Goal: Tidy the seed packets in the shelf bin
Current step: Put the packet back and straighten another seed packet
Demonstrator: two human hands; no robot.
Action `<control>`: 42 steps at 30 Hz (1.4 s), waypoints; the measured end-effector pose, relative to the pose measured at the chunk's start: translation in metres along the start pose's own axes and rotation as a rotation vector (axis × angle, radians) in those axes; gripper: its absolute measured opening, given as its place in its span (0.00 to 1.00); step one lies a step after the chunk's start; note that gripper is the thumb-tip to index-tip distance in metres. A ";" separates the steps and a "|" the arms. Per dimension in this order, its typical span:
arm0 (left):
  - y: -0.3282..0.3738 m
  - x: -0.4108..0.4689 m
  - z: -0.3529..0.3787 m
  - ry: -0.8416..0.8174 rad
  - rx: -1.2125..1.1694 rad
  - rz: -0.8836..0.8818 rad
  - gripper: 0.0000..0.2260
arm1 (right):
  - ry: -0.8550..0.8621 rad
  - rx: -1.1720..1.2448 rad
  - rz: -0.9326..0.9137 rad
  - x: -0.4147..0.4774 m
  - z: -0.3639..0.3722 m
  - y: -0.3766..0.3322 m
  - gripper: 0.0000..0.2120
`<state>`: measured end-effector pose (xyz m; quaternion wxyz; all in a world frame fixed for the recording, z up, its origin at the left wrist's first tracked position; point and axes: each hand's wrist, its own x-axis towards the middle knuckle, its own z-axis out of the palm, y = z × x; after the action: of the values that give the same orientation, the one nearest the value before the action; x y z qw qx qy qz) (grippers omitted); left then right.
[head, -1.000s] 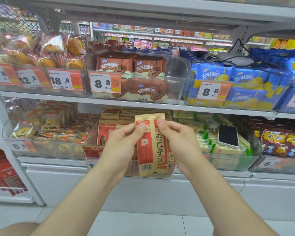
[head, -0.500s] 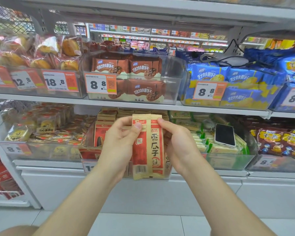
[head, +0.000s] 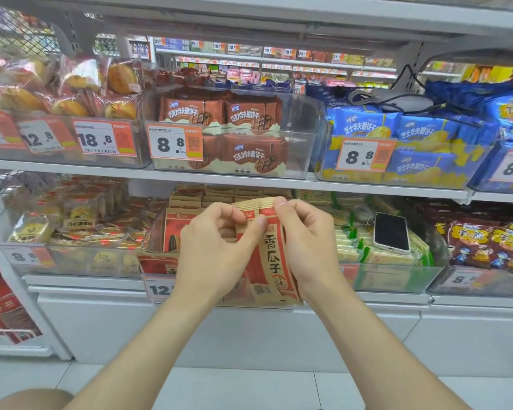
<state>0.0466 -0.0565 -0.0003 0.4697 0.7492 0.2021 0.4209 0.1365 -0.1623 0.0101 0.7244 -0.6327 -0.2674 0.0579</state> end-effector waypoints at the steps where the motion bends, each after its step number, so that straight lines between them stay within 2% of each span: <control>1: 0.001 0.000 0.001 -0.011 -0.010 0.026 0.08 | 0.024 -0.024 -0.046 0.000 0.001 0.001 0.19; 3: 0.002 -0.001 0.003 -0.032 -0.030 0.062 0.06 | 0.066 -0.088 -0.121 -0.003 0.003 0.002 0.20; 6: 0.003 -0.001 0.003 -0.055 -0.017 0.091 0.09 | 0.080 -0.128 -0.182 -0.005 0.004 0.004 0.20; 11: 0.004 0.000 -0.001 -0.104 -0.022 0.088 0.09 | 0.097 -0.074 -0.132 0.000 0.000 0.003 0.20; 14: 0.006 0.001 -0.002 -0.048 0.017 0.073 0.10 | 0.080 -0.024 -0.100 0.001 -0.003 0.000 0.18; 18: 0.006 0.010 -0.008 0.084 0.030 0.006 0.14 | -0.092 0.006 -0.051 -0.001 -0.005 -0.004 0.10; 20: 0.003 0.016 -0.013 0.157 0.013 -0.047 0.15 | -0.159 -0.079 -0.031 0.000 -0.008 -0.002 0.06; 23: -0.001 0.023 -0.020 0.275 -0.024 -0.120 0.17 | -0.339 -0.275 0.066 0.001 -0.014 0.001 0.11; 25: -0.003 0.025 -0.020 0.313 -0.023 -0.146 0.18 | -0.387 -0.305 0.117 -0.001 -0.014 0.002 0.13; 28: -0.004 0.020 -0.016 0.204 0.102 -0.103 0.14 | -0.265 -0.264 0.112 0.000 -0.009 0.007 0.11; 31: -0.002 0.009 -0.011 0.043 0.234 -0.023 0.14 | -0.120 -0.319 -0.014 0.003 -0.009 0.011 0.11; 34: 0.001 0.003 -0.010 -0.042 0.240 -0.061 0.17 | -0.020 -0.395 -0.093 0.003 -0.011 0.012 0.15; 37: 0.004 0.002 -0.013 -0.096 0.246 -0.065 0.18 | 0.003 -0.468 -0.163 0.002 -0.008 0.013 0.19; 42: 0.010 0.002 -0.018 -0.205 0.150 -0.111 0.16 | 0.066 -0.392 -0.125 -0.001 -0.007 0.006 0.13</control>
<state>0.0326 -0.0504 0.0134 0.4533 0.8088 0.2250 0.2994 0.1407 -0.1678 0.0038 0.5979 -0.7454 -0.2883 -0.0610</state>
